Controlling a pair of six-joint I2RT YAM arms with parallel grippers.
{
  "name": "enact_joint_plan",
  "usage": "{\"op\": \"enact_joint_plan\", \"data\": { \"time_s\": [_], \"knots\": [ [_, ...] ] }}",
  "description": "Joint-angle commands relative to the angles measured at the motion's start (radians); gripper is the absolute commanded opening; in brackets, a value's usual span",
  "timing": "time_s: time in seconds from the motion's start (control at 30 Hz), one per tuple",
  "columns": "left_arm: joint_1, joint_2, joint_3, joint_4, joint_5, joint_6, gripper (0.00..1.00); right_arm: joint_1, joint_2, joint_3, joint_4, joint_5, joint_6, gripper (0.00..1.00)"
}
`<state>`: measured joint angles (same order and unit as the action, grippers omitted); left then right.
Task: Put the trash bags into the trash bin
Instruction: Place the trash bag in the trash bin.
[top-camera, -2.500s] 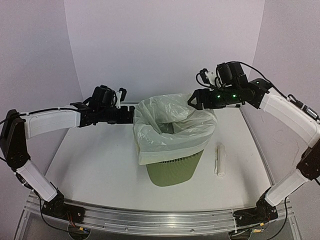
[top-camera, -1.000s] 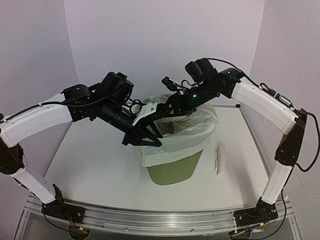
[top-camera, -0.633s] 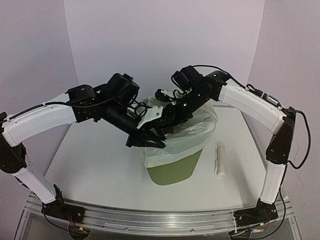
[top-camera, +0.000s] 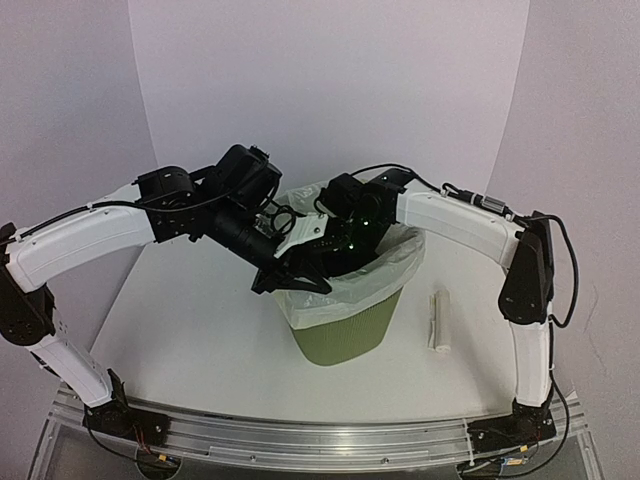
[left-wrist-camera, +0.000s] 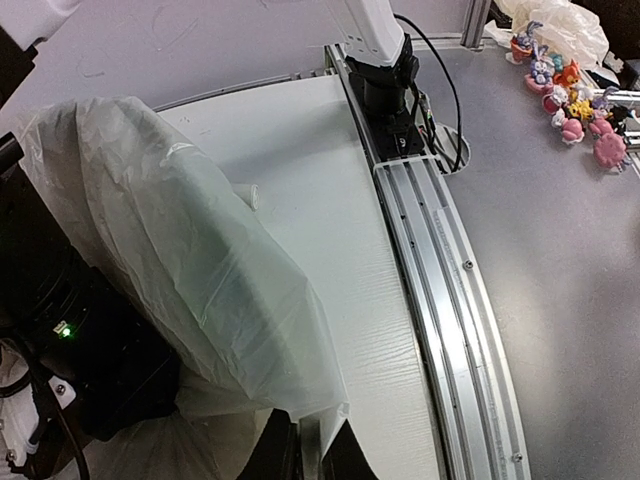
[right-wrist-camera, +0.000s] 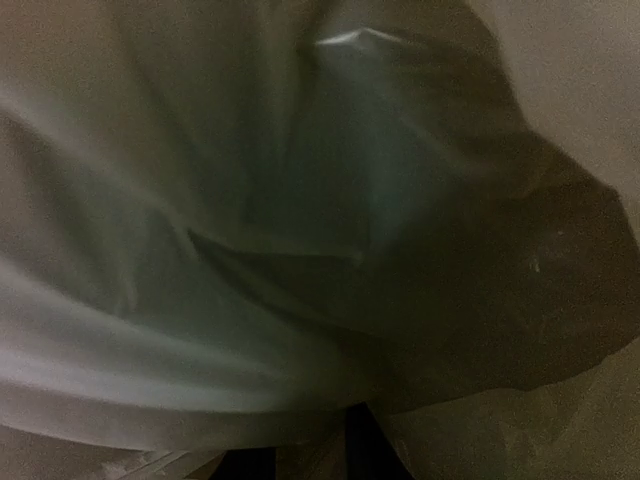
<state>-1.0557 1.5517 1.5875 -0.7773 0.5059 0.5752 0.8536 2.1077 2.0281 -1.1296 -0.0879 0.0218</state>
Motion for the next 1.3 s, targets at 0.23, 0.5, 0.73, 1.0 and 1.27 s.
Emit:
{"op": "enact_joint_plan", "data": {
  "time_s": [0.23, 0.5, 0.73, 1.0, 1.27],
  "knots": [
    [-0.005, -0.011, -0.032, -0.058, -0.003, 0.041, 0.00, 0.002, 0.027, -0.081, -0.027, 0.037, -0.108, 0.27],
    [-0.005, -0.034, -0.047, -0.050, 0.009, 0.051, 0.00, 0.001, 0.034, -0.113, -0.028, 0.001, -0.133, 0.28],
    [-0.006, -0.046, -0.049, -0.046, 0.017, 0.052, 0.00, 0.002, 0.046, -0.119, -0.031, 0.022, -0.140, 0.31],
    [-0.006, -0.051, -0.046, -0.017, -0.009, 0.031, 0.00, 0.002, -0.052, 0.017, -0.031, 0.013, -0.129, 0.44],
    [-0.006, -0.072, -0.046, 0.039, -0.025, 0.011, 0.00, 0.002, -0.173, 0.128, -0.030, -0.143, -0.164, 0.56]
  ]
}}
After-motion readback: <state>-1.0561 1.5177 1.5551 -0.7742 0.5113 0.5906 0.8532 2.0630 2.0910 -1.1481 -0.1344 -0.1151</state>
